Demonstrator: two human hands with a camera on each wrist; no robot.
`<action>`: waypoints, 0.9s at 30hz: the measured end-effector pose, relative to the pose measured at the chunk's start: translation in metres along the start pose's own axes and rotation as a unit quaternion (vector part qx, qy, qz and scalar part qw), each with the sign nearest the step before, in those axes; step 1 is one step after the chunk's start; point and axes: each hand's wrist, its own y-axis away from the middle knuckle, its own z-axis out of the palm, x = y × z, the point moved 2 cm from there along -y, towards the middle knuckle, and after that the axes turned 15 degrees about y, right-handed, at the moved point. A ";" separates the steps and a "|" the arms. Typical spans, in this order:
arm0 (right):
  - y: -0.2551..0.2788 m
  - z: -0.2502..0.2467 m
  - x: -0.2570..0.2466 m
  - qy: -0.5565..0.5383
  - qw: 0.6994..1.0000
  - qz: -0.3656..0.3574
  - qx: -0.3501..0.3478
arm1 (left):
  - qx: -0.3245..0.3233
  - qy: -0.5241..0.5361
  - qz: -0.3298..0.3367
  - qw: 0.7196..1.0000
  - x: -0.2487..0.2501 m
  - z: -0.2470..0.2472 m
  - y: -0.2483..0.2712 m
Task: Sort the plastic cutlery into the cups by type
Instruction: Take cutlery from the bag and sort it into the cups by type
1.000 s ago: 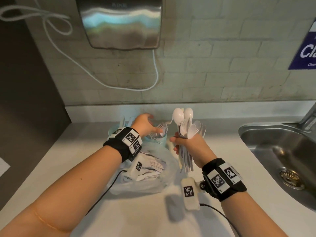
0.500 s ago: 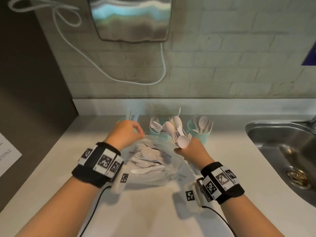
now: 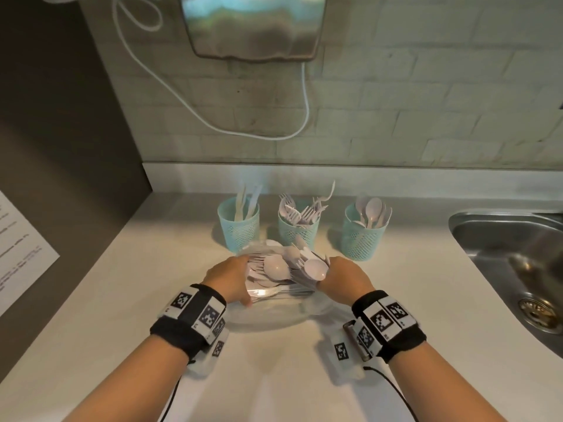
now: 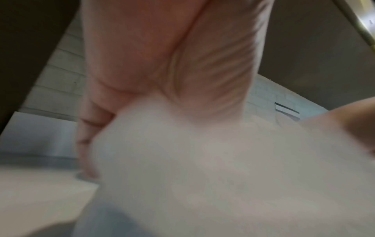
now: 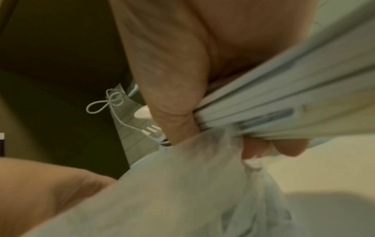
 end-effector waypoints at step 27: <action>0.034 -0.086 0.030 -0.375 0.916 -0.017 0.141 | 0.140 0.286 0.245 0.916 0.069 -0.055 0.028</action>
